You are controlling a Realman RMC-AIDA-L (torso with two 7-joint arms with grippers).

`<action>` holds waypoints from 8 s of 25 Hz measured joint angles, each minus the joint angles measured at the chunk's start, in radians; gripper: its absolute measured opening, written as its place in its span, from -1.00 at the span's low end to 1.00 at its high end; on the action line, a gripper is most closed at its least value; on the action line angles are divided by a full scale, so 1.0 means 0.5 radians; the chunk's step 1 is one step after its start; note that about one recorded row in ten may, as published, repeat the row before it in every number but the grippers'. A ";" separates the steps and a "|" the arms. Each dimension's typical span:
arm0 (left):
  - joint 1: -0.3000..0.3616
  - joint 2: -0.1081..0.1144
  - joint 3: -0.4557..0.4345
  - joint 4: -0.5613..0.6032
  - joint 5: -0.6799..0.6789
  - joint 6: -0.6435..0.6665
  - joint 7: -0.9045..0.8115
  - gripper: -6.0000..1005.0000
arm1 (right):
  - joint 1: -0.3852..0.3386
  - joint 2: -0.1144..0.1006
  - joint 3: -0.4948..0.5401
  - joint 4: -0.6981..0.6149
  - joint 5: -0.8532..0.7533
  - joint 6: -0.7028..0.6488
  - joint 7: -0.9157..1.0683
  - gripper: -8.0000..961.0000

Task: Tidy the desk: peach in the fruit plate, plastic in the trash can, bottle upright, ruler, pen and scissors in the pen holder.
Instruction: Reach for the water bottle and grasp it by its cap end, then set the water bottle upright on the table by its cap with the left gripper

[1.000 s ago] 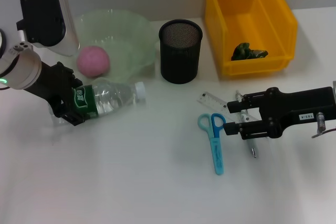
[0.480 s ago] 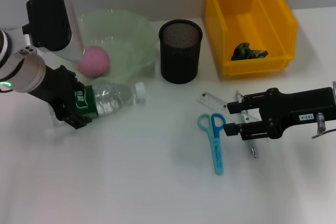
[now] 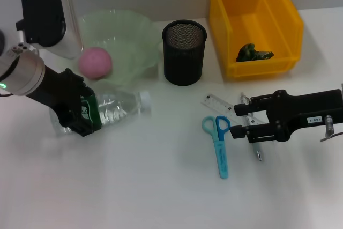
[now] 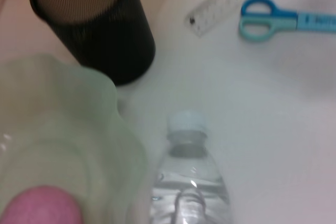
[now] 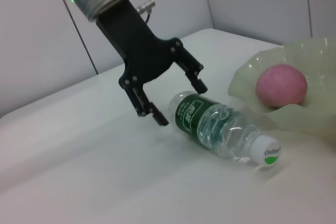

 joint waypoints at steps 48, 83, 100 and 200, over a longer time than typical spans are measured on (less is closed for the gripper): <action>0.004 -0.006 0.375 -0.250 -0.320 -0.536 0.007 0.64 | -0.038 -0.012 0.002 -0.002 0.000 -0.014 0.000 0.32; -0.003 -0.021 0.795 -0.368 -0.479 -1.121 -0.154 0.60 | -0.029 -0.012 0.006 -0.009 -0.003 0.002 0.011 0.32; -0.021 -0.021 0.893 -0.434 -0.367 -1.181 -0.173 0.54 | -0.019 -0.012 0.006 -0.009 0.003 0.013 0.021 0.32; 0.134 0.030 -0.654 -0.129 -1.004 -0.097 -0.007 -0.13 | 0.036 -0.012 0.006 -0.009 0.009 0.020 0.052 0.32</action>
